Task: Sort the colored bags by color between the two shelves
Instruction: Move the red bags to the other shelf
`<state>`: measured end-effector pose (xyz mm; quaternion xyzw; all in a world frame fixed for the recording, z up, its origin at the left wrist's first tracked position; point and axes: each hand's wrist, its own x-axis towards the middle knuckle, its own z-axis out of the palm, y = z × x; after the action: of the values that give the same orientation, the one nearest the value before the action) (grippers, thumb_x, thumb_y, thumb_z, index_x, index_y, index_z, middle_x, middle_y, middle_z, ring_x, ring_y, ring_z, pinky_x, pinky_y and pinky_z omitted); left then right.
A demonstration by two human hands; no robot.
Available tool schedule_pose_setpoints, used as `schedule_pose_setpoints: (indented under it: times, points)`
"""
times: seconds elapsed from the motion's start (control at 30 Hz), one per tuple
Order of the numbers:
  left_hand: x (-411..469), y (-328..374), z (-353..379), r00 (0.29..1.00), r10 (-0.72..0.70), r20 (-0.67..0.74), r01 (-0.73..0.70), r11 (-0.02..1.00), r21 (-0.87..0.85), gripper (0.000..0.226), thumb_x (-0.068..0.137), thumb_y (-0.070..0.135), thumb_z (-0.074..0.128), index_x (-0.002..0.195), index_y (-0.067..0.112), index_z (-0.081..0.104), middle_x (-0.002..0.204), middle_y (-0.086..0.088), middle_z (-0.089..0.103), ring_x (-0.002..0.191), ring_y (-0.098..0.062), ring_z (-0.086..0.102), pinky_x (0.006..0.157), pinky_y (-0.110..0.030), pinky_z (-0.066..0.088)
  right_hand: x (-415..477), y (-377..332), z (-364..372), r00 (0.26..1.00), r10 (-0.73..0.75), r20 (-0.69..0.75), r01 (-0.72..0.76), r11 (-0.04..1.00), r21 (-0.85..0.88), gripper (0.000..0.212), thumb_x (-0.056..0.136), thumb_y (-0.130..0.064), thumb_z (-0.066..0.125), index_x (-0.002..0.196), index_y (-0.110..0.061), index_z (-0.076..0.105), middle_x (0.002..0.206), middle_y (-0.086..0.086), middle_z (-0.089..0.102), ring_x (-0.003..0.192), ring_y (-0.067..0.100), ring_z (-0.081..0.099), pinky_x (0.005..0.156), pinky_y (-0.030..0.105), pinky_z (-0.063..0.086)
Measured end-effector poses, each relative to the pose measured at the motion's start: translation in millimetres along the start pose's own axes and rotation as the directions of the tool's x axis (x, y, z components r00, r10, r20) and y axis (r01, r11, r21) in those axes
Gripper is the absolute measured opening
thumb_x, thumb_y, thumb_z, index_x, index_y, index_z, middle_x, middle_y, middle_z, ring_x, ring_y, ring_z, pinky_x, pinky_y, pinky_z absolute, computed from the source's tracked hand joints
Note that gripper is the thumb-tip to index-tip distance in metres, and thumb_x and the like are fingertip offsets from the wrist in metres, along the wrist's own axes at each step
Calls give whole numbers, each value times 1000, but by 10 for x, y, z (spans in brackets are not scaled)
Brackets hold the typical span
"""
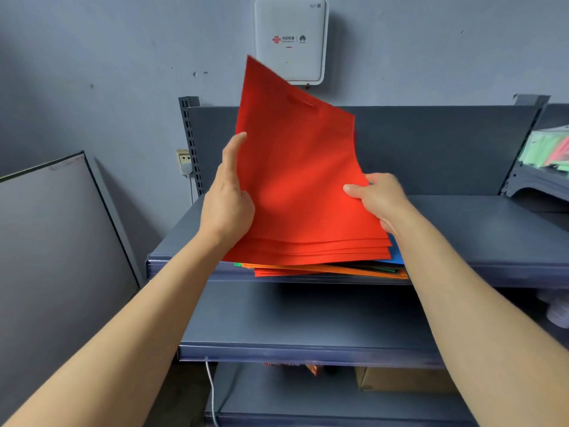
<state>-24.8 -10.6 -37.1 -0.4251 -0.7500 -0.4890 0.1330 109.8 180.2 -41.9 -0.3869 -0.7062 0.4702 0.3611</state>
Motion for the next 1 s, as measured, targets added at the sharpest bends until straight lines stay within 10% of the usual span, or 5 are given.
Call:
schedule_pose_setpoints:
  times: [0.27, 0.6, 1.0]
  points:
    - [103, -48, -97, 994, 33, -102, -30, 999, 29, 75, 77, -15, 29, 138, 27, 36, 135, -8, 34, 73, -34, 50, 70, -41, 47, -265, -557, -12, 871, -449, -200, 380, 873, -306, 40, 93, -14, 55, 124, 0, 35, 124, 14, 49, 97, 17, 44, 74, 19, 29]
    - [-103, -131, 6, 997, -55, 63, 53, 998, 26, 84, 71, -17, 28, 141, 29, 28, 137, -7, 24, 77, -32, 47, 67, -35, 39, -618, -312, 60, 920, -344, -188, 279, 912, -300, 58, 92, -3, 51, 141, -12, 22, 135, 13, 48, 117, 31, 50, 94, 34, 40]
    - [-551, -8, -1200, 952, -139, -272, 219, 931, 293, 77, 71, -16, 33, 138, 22, 35, 133, -6, 29, 72, -36, 51, 68, -41, 45, -1167, -863, 996, 821, -571, 3, 564, 809, -163, 70, 93, -2, 48, 150, -13, 11, 155, 6, 25, 137, 24, 32, 101, 23, 26]
